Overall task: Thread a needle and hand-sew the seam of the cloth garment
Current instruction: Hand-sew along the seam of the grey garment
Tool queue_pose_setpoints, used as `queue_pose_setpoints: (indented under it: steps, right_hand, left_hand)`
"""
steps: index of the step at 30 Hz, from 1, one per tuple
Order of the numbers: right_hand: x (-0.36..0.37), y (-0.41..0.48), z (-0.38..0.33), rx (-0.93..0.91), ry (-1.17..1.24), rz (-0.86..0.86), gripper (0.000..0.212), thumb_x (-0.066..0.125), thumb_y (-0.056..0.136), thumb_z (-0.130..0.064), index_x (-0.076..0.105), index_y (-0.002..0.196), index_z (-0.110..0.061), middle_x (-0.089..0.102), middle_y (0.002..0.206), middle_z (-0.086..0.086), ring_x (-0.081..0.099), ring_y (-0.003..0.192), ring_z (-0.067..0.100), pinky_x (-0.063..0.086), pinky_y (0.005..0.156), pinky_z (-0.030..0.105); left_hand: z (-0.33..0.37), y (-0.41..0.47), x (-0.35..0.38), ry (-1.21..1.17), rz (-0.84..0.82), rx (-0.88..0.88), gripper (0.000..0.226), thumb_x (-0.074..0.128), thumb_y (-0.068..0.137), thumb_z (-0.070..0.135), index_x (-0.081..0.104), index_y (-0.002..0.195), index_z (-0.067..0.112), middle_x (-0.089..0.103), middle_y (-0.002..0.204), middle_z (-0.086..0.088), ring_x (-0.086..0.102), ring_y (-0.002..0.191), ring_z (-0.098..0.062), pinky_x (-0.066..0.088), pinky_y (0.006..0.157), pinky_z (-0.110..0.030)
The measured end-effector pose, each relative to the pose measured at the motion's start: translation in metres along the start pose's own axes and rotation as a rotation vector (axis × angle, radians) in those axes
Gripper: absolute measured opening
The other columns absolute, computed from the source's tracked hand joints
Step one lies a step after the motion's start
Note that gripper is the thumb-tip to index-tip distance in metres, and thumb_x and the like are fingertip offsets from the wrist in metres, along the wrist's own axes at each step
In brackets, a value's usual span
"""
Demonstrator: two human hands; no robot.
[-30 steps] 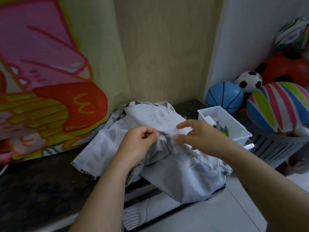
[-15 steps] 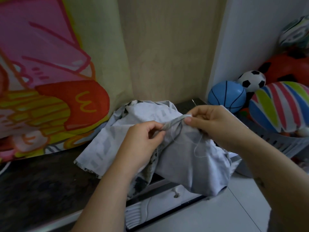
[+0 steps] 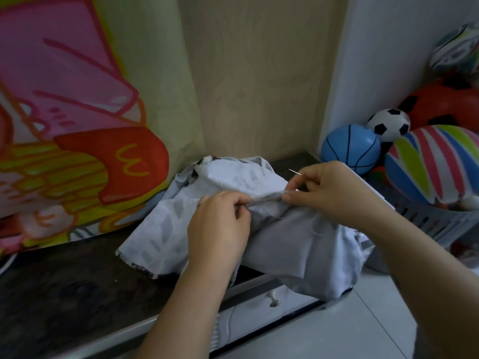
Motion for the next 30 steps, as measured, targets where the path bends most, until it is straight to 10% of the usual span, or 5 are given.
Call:
queue_pose_setpoints:
  steps: [9, 17, 24, 30]
  right_hand:
    - [-0.001, 0.002, 0.003, -0.009, -0.005, 0.032, 0.009, 0.073, 0.079, -0.02, 0.068, 0.072, -0.018, 0.033, 0.034, -0.011, 0.032, 0.037, 0.007, 0.052, 0.08, 0.05]
    - [0.008, 0.005, 0.028, 0.088, -0.095, -0.036, 0.012, 0.071, 0.081, -0.032, 0.069, 0.08, -0.02, 0.041, 0.05, -0.004, 0.034, 0.043, 0.005, 0.032, 0.05, 0.017]
    - [-0.002, 0.001, 0.015, 0.088, -0.075, 0.05, 0.021, 0.035, 0.101, -0.025, 0.055, 0.098, -0.019, 0.053, 0.07, -0.002, 0.047, 0.06, 0.01, 0.034, 0.053, 0.021]
    - [0.046, -0.023, -0.006, 0.002, -0.342, -0.435, 0.023, 0.044, 0.095, -0.008, 0.061, 0.092, -0.024, 0.046, 0.073, -0.016, 0.046, 0.064, 0.001, 0.044, 0.069, 0.011]
  left_hand:
    - [-0.005, -0.001, 0.015, -0.244, -0.122, -0.175, 0.015, 0.055, 0.089, 0.013, 0.062, 0.08, 0.022, 0.063, 0.068, 0.004, 0.057, 0.063, -0.007, 0.038, 0.052, -0.011]
    - [-0.015, 0.001, 0.03, -0.439, -0.206, -0.235, 0.01, 0.064, 0.089, 0.027, 0.07, 0.082, 0.024, 0.068, 0.076, 0.01, 0.062, 0.074, -0.005, 0.046, 0.068, -0.015]
    - [-0.021, -0.003, 0.04, -0.455, -0.34, -0.314, 0.014, 0.064, 0.09, 0.029, 0.072, 0.081, 0.021, 0.069, 0.073, -0.001, 0.061, 0.066, -0.01, 0.051, 0.065, -0.022]
    - [-0.023, -0.004, 0.04, -0.44, -0.355, -0.337, 0.019, 0.06, 0.091, 0.024, 0.071, 0.079, 0.016, 0.07, 0.078, -0.012, 0.06, 0.067, -0.017, 0.055, 0.068, -0.033]
Point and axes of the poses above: each hand's wrist, its own y-axis towards the middle knuckle, its own x-axis out of the palm, z = x × y, the point moved 8 cm from there along y, towards the middle knuckle
